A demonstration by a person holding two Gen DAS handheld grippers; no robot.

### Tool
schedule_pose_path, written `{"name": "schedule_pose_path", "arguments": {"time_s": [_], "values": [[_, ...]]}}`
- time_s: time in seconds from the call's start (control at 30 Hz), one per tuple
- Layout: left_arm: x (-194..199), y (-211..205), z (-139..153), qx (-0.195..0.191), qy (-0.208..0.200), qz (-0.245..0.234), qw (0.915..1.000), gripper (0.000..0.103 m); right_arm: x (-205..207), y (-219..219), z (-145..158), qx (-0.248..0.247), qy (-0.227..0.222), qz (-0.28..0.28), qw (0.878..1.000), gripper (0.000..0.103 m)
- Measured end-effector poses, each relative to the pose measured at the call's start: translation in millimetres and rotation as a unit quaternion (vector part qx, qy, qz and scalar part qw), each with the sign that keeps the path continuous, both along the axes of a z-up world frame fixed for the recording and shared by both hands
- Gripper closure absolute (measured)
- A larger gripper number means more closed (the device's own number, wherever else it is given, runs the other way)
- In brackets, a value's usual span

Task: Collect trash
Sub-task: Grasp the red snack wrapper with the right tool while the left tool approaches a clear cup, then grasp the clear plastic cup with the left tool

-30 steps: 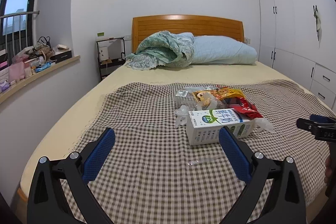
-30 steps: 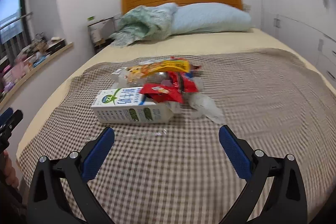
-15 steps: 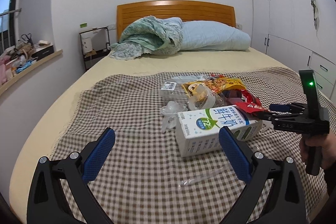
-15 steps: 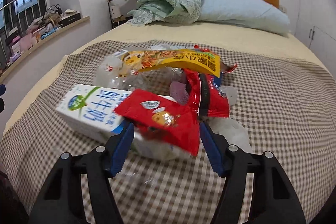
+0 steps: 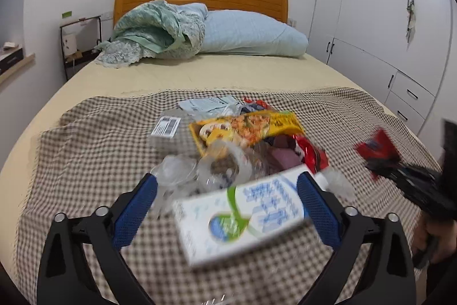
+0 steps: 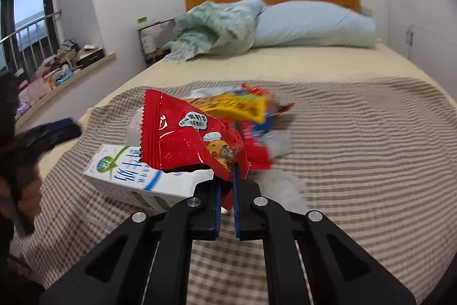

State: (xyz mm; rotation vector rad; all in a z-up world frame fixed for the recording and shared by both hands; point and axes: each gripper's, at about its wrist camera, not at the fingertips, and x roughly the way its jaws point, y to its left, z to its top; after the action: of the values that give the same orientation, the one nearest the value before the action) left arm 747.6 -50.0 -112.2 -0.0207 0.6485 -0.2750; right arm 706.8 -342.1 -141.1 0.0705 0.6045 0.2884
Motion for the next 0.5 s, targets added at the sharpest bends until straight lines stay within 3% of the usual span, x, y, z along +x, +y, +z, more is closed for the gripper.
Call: {"name": "schedule_pose_path", "arguments": {"time_s": [0.13, 0.2, 0.27, 0.43, 0.5], "values": [[22.3, -26.4, 12.4, -0.032, 0.001, -0.007, 0.9995, 0.016, -13.0, -31.2, 4.3, 0.001, -0.008, -0.027, 1.0, 0.096], [30.2, -40.9, 13.2, -0.018, 0.011, -0.015, 0.9997, 0.016, -18.1, -46.7, 3.2, 0.008, -0.008, -0.038, 0.999, 0.096], [37.7, -46.4, 8.4, -0.004, 0.009, 0.01, 0.9999, 0.016, -22.6, -57.5, -0.3, 0.014, -0.005, -0.045, 0.999, 0.096], [61.6, -30.5, -8.4, -0.029, 0.062, 0.073, 0.995, 0.026, -33.2, -70.8, -11.6, 0.02, 0.002, -0.042, 0.999, 0.096], [68.0, -36.1, -10.6, -0.03, 0.079, 0.058, 0.9947, 0.026, -36.0, -75.8, -17.4, 0.027, 0.006, -0.042, 0.999, 0.096]]}}
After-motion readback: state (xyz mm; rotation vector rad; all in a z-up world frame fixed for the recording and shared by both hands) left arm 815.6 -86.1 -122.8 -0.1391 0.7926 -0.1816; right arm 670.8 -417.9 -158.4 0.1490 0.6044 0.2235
